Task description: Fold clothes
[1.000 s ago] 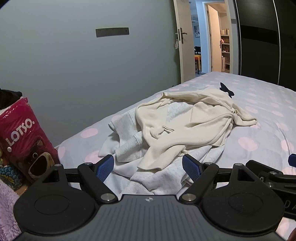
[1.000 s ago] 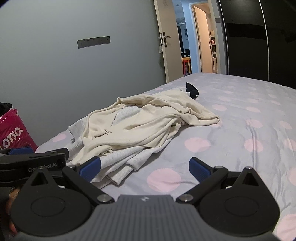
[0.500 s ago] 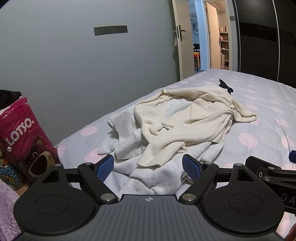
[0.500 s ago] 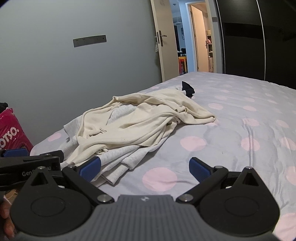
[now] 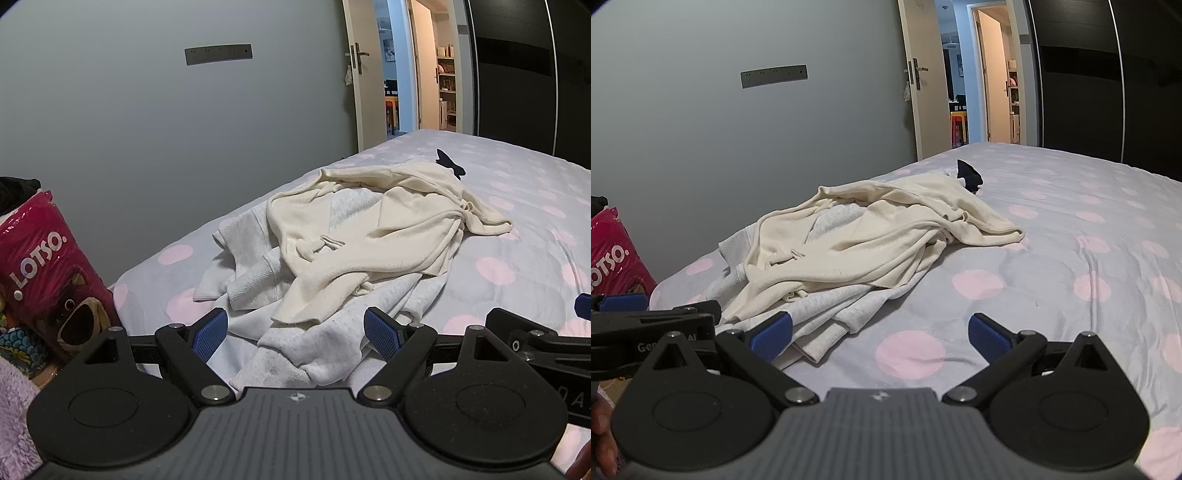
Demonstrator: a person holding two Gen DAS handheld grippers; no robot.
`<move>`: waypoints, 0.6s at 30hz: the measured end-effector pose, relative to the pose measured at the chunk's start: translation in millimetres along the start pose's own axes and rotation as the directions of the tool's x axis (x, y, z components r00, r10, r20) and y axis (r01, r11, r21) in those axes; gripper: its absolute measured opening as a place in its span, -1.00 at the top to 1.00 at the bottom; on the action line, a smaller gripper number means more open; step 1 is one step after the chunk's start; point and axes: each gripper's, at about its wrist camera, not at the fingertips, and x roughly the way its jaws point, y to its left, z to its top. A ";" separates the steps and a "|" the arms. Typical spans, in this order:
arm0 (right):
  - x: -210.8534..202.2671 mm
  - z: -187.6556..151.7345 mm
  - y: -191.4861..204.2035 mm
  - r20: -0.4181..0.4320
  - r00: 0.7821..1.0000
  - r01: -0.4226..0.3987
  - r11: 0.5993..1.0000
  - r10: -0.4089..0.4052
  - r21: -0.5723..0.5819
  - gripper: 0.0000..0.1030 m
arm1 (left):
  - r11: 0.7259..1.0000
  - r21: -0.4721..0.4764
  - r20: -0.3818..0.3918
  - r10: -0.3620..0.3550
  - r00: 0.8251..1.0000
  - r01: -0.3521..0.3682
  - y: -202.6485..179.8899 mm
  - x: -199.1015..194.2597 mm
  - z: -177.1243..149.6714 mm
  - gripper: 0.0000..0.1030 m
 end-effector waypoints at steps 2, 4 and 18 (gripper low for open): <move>1.2 -0.4 1.1 -0.004 1.000 0.000 1.000 0.000 -0.003 -0.98 | 1.000 0.000 -0.003 -0.001 1.000 0.001 0.4 0.6 -0.1 -0.57; 1.8 -1.1 2.5 -0.006 1.000 0.001 1.000 -0.001 -0.009 -0.98 | 1.000 0.000 -0.005 -0.002 1.000 0.002 0.6 1.2 -0.2 -0.57; 2.3 -2.7 5.8 0.000 1.000 0.006 0.999 -0.006 -0.052 -0.98 | 1.000 -0.001 -0.021 0.001 1.000 -0.001 1.4 1.6 -1.7 -0.57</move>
